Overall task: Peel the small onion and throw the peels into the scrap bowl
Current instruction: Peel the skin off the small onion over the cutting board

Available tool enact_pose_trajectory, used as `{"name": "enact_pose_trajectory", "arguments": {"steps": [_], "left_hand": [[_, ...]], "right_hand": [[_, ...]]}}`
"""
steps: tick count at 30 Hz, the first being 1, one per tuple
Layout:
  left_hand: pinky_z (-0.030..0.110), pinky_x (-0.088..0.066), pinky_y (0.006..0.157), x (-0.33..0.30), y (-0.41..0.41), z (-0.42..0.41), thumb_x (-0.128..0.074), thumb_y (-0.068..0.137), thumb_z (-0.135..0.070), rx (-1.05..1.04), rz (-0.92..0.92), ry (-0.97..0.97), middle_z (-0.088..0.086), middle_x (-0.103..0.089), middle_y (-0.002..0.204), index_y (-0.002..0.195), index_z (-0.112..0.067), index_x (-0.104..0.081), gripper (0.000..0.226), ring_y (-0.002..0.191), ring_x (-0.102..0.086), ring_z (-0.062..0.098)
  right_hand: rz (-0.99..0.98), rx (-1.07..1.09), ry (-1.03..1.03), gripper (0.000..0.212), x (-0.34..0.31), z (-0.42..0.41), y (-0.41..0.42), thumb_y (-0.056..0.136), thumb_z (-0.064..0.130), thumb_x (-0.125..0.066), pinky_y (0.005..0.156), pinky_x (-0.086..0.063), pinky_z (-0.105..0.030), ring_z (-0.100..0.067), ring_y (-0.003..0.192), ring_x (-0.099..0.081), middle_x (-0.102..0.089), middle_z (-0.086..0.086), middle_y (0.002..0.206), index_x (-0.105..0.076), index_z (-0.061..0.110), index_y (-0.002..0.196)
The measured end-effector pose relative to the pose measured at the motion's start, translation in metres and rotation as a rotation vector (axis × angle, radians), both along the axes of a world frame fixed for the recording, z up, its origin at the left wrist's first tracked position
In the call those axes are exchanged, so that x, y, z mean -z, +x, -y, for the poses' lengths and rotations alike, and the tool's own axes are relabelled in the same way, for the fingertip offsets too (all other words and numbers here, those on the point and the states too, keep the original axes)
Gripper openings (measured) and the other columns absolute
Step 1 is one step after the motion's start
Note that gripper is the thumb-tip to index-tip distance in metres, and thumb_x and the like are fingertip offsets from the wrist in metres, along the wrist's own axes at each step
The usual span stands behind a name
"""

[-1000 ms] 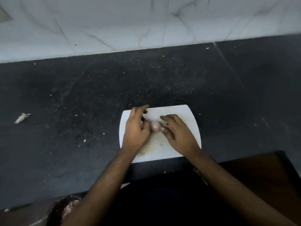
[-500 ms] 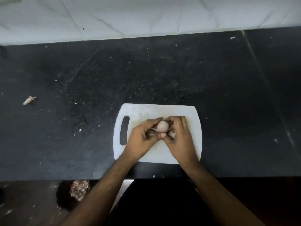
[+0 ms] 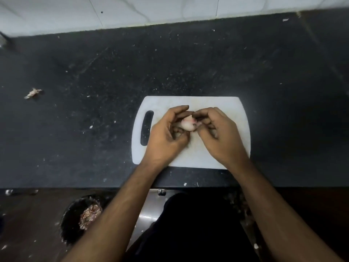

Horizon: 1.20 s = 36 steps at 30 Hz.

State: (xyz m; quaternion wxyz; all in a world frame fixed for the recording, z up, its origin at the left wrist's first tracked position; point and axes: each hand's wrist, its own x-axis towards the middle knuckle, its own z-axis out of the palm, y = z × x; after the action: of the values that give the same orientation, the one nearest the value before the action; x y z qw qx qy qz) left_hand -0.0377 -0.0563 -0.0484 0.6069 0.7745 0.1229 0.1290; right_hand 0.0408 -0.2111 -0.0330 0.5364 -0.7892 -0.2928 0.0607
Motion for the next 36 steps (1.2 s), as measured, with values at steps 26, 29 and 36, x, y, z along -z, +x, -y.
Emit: {"name": "enact_pose_trajectory", "arguments": {"steps": [26, 29, 36], "left_hand": [[0.027, -0.055, 0.105, -0.002, -0.019, 0.001, -0.087, 0.077, 0.004, 0.061, 0.097, 0.106, 0.0, -0.078, 0.124, 0.135, -0.016, -0.063, 0.066, 0.115, -0.073, 0.007], [0.02, -0.054, 0.099, 0.0, -0.018, 0.003, -0.091, 0.075, -0.004, 0.044, 0.121, 0.202, -0.005, -0.078, 0.118, 0.127, -0.018, -0.068, 0.059, 0.113, -0.071, 0.004], [0.016, -0.056, 0.084, -0.003, -0.02, 0.007, -0.091, 0.076, -0.008, 0.035, 0.134, 0.294, -0.009, -0.079, 0.096, 0.111, -0.02, -0.076, 0.04, 0.09, -0.073, 0.009]], "right_hand": [[0.174, 0.165, 0.026, 0.007, 0.006, 0.001, -0.029, 0.094, 0.024, -0.073, 0.081, -0.052, -0.015, -0.007, 0.09, -0.067, -0.068, 0.006, 0.094, -0.072, 0.017, 0.095], [0.198, 0.204, -0.005, 0.007, 0.007, 0.0, -0.028, 0.094, 0.026, -0.072, 0.077, -0.05, -0.013, -0.005, 0.088, -0.066, -0.066, 0.011, 0.09, -0.07, 0.021, 0.09], [0.328, 0.188, -0.08, 0.008, 0.008, -0.001, -0.029, 0.099, 0.019, -0.064, 0.07, -0.042, -0.009, -0.007, 0.081, -0.06, -0.062, 0.006, 0.093, -0.068, 0.016, 0.093]]}}
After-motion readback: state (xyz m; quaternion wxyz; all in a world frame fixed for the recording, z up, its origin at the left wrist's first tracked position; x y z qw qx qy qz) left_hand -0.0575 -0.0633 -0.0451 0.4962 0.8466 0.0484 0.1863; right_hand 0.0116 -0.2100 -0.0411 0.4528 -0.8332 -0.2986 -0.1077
